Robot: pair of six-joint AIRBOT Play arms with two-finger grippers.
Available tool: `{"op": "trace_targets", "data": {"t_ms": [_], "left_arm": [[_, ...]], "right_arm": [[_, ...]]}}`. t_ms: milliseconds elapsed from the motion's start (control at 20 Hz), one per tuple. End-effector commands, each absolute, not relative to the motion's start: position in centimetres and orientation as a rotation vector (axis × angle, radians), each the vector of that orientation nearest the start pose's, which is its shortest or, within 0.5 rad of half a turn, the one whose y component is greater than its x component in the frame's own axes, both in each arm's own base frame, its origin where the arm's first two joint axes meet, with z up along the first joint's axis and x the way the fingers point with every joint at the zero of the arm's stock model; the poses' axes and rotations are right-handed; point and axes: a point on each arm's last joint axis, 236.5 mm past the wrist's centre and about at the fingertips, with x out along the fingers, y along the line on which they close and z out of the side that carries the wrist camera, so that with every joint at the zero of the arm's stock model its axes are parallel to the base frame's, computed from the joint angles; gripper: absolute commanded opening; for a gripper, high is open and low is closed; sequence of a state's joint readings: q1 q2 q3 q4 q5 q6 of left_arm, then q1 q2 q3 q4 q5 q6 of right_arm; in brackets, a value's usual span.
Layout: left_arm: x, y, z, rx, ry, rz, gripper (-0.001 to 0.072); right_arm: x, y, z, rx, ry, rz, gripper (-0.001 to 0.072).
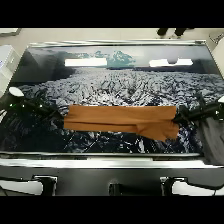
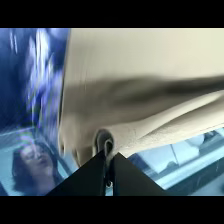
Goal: Fold the clothes and pants, and hang the long-sleeved shirts on hangers.
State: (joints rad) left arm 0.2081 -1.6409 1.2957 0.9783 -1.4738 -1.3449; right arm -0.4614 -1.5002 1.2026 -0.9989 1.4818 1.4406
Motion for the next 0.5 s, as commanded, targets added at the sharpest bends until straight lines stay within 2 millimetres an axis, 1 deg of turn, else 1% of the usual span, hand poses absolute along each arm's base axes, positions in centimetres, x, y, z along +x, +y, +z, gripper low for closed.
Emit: {"op": "trace_targets", "data": {"t_ms": [0,100,200,250,350,450], "left_arm": [[40.5,-6.0,-5.4,-0.606,1.633,-0.377,0.0019],[41.5,-6.3,-6.2,-0.611,1.637,-0.382,0.0020],[41.7,-6.3,-7.1,-0.621,1.651,-0.372,0.0020],[41.6,-6.3,-7.6,-0.626,1.662,-0.370,0.0021],[41.7,-6.3,-8.4,-0.633,1.669,-0.364,0.0021],[42.2,-6.2,-8.7,-0.633,1.652,-0.353,0.0022]], "right_arm": [[40.8,-3.9,-2.0,0.858,1.396,0.151,0.0034],[42.8,-3.1,-2.9,0.827,1.386,0.168,0.0036],[44.2,-2.4,-4.3,0.827,1.381,0.155,0.0037],[44.4,-1.8,-5.0,0.839,1.394,0.163,0.0037],[43.9,-1.0,-6.0,0.849,1.435,0.180,0.0038],[43.7,-1.0,-6.3,0.844,1.451,0.179,0.0038]]}}
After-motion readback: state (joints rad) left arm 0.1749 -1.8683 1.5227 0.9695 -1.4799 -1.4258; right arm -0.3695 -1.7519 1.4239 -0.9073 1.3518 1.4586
